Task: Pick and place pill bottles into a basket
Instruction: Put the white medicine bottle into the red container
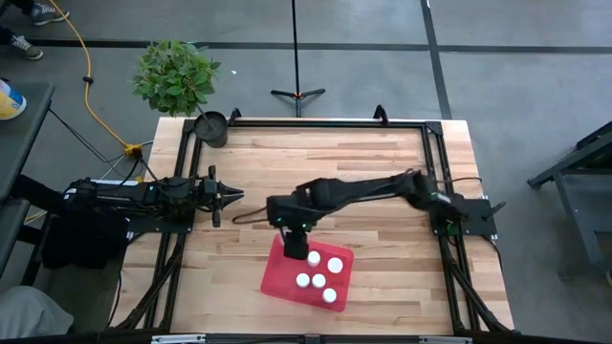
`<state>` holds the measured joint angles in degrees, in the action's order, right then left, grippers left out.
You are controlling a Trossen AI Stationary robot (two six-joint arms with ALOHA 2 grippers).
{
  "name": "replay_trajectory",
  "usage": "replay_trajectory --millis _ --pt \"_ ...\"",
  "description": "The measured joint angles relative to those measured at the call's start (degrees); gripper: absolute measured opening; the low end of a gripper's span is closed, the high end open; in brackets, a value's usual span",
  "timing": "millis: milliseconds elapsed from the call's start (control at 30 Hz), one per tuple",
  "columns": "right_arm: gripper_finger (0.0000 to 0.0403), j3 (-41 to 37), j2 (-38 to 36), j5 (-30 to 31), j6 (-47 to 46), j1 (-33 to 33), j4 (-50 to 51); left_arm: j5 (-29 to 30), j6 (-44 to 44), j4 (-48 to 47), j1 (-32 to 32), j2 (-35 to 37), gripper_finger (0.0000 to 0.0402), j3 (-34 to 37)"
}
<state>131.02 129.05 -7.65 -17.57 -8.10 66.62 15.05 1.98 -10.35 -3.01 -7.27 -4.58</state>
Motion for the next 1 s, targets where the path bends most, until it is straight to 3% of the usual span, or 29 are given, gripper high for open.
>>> replay_trajectory --millis 67,167,333,567,1000 --pt "0.0148 3.9 3.1 0.7 1.1 -0.3 4.8 0.0 0.0 0.0 0.0 0.0 0.0083 0.0" --pt "0.0148 -4.1 1.1 -3.9 -2.0 -0.3 -0.2 0.0 0.0 0.0 0.0 -0.1 0.0083 0.0" --pt "0.0148 -8.6 0.9 -5.6 -4.5 -1.8 -2.8 0.0 0.0 0.0 0.0 -0.1 0.0083 0.0" --pt "0.0148 -8.7 0.8 -6.4 -9.1 -2.8 -11.4 0.0 -0.1 0.0 0.0 -0.1 0.0083 0.0" --pt "0.0148 -8.7 3.2 -5.7 -11.0 -2.9 -14.0 0.0 -0.2 0.0 0.0 -0.1 0.0083 0.0"
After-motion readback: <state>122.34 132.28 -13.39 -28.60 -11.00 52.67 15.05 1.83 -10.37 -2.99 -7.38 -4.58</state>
